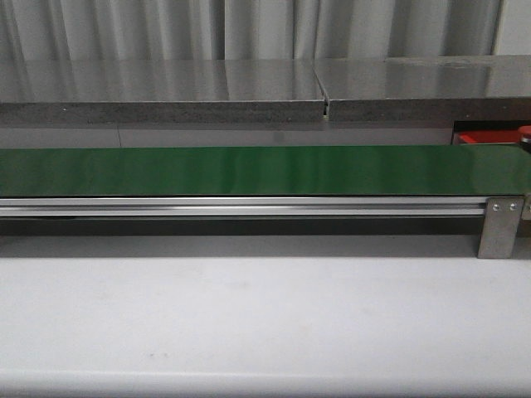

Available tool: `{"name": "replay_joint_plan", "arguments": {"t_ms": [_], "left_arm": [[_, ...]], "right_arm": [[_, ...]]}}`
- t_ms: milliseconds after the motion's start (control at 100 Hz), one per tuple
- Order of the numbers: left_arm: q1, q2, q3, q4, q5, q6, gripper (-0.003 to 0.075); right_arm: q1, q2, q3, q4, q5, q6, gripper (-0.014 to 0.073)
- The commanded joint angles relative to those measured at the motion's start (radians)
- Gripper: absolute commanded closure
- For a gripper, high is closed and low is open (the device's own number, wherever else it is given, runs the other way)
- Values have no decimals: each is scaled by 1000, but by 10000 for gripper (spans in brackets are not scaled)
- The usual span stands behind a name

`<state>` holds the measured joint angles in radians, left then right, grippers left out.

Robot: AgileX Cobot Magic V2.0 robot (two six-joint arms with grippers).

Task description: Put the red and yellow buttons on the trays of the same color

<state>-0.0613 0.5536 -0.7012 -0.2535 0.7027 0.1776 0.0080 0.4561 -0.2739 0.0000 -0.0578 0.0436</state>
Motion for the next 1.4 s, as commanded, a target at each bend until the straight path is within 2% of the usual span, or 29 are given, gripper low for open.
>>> {"name": "replay_joint_plan", "arguments": {"t_ms": [0, 240, 440, 610, 1390], "left_arm": [[-6, 2, -25, -21, -67, -1, 741], [-6, 2, -25, -21, -67, -1, 741], [-6, 2, -25, -21, -67, -1, 741], [-6, 2, -25, -21, -67, -1, 741], [-6, 4, -25, -21, -67, -1, 741]], "right_arm": [[-21, -32, 14, -9, -119, -2, 711], [-82, -172, 164, -9, -119, 25, 711], [-87, -336, 280, -11, -119, 40, 711], [-88, -493, 279, -13, 19, 40, 711], [-87, -486, 278, -12, 28, 40, 711]]}}
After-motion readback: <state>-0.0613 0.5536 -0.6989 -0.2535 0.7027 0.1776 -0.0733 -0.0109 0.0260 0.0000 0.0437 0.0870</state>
